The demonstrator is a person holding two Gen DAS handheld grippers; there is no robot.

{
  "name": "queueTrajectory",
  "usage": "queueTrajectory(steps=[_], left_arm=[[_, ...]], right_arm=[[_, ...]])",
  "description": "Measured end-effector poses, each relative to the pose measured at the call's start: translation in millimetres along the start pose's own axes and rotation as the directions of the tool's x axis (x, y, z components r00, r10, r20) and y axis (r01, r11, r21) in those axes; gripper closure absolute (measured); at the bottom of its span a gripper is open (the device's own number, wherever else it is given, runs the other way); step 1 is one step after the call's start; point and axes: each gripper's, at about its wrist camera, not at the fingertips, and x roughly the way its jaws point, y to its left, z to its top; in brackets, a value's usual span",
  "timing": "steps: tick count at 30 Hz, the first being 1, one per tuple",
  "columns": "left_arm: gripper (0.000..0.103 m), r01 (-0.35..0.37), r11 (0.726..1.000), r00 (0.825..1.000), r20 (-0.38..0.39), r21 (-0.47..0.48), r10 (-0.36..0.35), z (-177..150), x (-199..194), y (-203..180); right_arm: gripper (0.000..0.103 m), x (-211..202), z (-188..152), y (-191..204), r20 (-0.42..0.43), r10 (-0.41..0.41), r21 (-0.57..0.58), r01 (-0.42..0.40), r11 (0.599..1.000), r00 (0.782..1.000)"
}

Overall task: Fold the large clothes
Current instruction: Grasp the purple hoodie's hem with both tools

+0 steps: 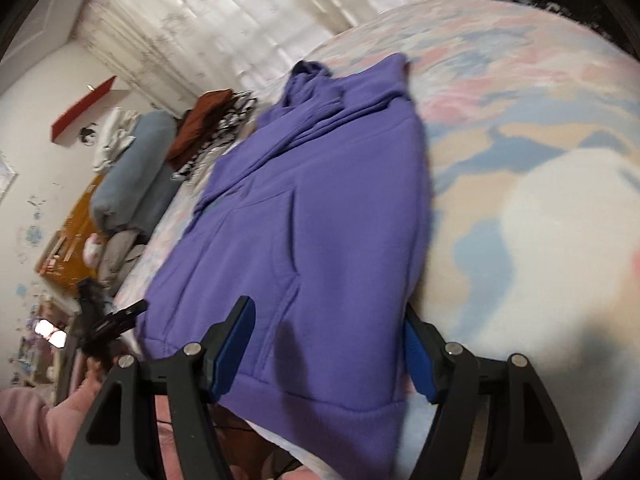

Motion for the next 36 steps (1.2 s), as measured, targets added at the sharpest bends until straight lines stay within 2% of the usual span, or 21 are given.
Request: queueTrajectory(steps=[3,5,7,10,14,17,22,24,25,26,28,32,36], left_arm=[[0.012,0.018,0.999,1.0,-0.007,0.036,-0.018,0.1,4.3,-5.4],[0.015,0.042,0.998,0.999,-0.019,0.045,-0.042,2.4,6.2,-8.5],[0.018,0.058,0.996,0.997,-0.045,0.062,-0.055,5.2,8.2,-11.7],[0.026,0.063,0.995,0.994,-0.091,0.077,-0.056,7.1,6.6,-11.4],[0.03,0.069,0.995,0.987,-0.151,0.072,-0.057,8.1,4.4,-5.7],[0.028,0.055,0.995,0.987,-0.158,0.088,-0.041,8.1,9.9,-7.4],[0.027,0.082,0.992,0.985,-0.158,0.093,-0.067,16.1,23.7,-14.0],[0.047,0.098,0.99,0.985,-0.154,0.102,-0.082,17.1,25.8,-20.6],[0.073,0.116,0.989,0.983,-0.156,0.096,-0.1,18.5,28.0,-22.4],[0.088,0.141,0.988,0.978,-0.163,0.064,-0.129,19.7,31.3,-22.6],[0.091,0.151,0.989,0.98,-0.13,-0.001,-0.15,19.0,32.3,-23.9],[0.092,0.137,0.99,0.989,-0.054,-0.044,-0.139,15.3,17.7,-34.9],[0.093,0.124,0.992,0.992,-0.005,-0.033,-0.124,13.5,-3.1,-47.2]], right_arm=[[0.04,1.8,2.3,-1.3,-0.007,0.05,-0.004,-0.05,0.999,0.999],[0.05,3.3,2.6,-0.8,-0.013,0.07,-0.016,-0.07,0.997,0.997],[0.067,6.7,4.5,-1.9,-0.013,0.098,-0.006,-0.098,0.995,0.995],[0.081,7.7,5.9,-4.8,-0.035,0.09,0.001,-0.09,0.996,0.995],[0.081,1.7,4.1,-7.6,-0.097,0.034,-0.025,-0.037,0.999,0.995],[0.081,-4.4,1.1,-11.5,-0.129,0.019,-0.018,-0.022,1.0,0.991],[0.081,9.0,0.7,-16.6,-0.155,0.055,0.004,-0.055,0.998,0.986],[0.082,16.4,3.4,-13.6,-0.151,0.071,-0.001,-0.072,0.997,0.986],[0.085,17.3,4.3,-11.6,-0.146,0.072,-0.005,-0.073,0.997,0.987],[0.088,17.8,5.4,-8.9,-0.137,0.073,-0.008,-0.075,0.997,0.988],[0.091,16.3,5.7,-4.0,-0.12,0.069,-0.007,-0.071,0.997,0.99],[0.093,3.6,4.3,4.6,-0.063,0.052,-0.021,-0.053,0.998,0.997],[0.094,-15.5,3.0,18.0,-0.005,0.042,-0.05,-0.043,0.998,0.999]])
